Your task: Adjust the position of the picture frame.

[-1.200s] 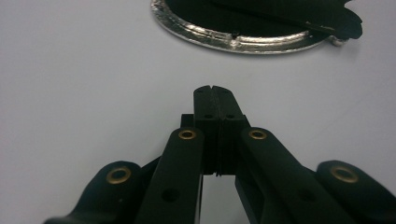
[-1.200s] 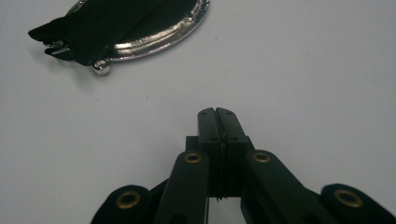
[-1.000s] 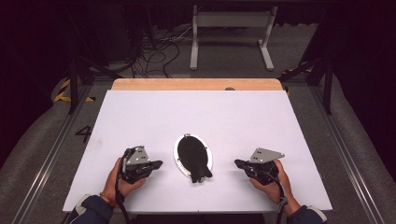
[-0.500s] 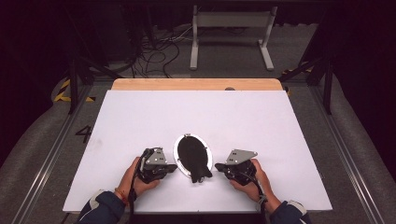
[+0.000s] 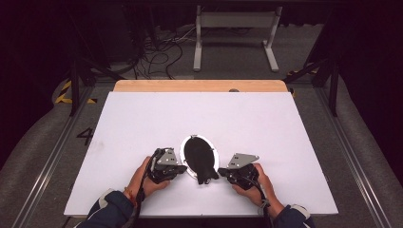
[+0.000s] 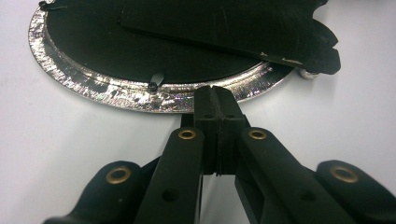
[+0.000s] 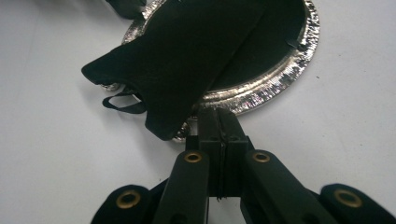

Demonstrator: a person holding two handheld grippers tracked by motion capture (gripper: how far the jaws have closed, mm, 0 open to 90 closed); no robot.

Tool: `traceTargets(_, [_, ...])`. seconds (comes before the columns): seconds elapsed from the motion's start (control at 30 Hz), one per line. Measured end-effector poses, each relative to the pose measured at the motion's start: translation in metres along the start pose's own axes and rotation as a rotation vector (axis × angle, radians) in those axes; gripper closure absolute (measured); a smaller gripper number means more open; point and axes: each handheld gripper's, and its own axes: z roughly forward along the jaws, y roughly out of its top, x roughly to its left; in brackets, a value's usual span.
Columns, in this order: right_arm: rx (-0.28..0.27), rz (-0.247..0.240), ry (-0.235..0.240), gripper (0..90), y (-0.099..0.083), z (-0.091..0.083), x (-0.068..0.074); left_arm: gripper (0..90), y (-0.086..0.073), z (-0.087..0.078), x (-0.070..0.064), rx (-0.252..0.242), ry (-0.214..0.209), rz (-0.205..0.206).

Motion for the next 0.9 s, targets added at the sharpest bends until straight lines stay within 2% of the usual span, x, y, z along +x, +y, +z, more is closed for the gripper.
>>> traceTargets(0.17, [0.001, 0.017, -0.024, 90.0, -0.002, -0.001, -0.003, 89.8, 0.008, 0.008, 0.000, 0.003, 0.014, 0.006])
traceTargets(0.2, [0.000, 0.024, -0.025, 90.0, -0.002, -0.002, -0.005, 89.8, 0.010, 0.009, 0.002, 0.009, 0.018, 0.015])
traceTargets(0.4, [-0.004, 0.053, -0.059, 90.0, -0.005, -0.004, -0.013, 89.8, 0.023, 0.021, 0.009, 0.008, 0.038, 0.010])
traceTargets(0.5, [0.007, 0.036, -0.084, 90.0, -0.005, -0.005, -0.014, 89.8, 0.028, 0.026, 0.014, -0.002, 0.031, -0.013])
traceTargets(0.57, [0.011, 0.025, -0.102, 90.0, -0.005, -0.005, -0.012, 89.8, 0.031, 0.029, 0.016, 0.004, 0.042, 0.001])
traceTargets(0.63, [0.010, 0.028, -0.101, 90.0, -0.006, -0.006, -0.012, 89.8, 0.032, 0.030, 0.016, 0.004, 0.047, -0.002])
traceTargets(0.67, [-0.003, 0.064, -0.082, 90.0, -0.008, -0.007, -0.015, 89.8, 0.034, 0.032, 0.018, -0.001, 0.049, -0.005])
traceTargets(0.73, [-0.010, 0.084, -0.068, 90.0, -0.009, -0.007, -0.018, 89.8, 0.035, 0.034, 0.020, -0.002, 0.047, -0.006])
traceTargets(0.9, [-0.007, 0.072, -0.079, 90.0, -0.009, -0.007, -0.018, 89.9, 0.040, 0.037, 0.024, 0.001, 0.051, -0.002])
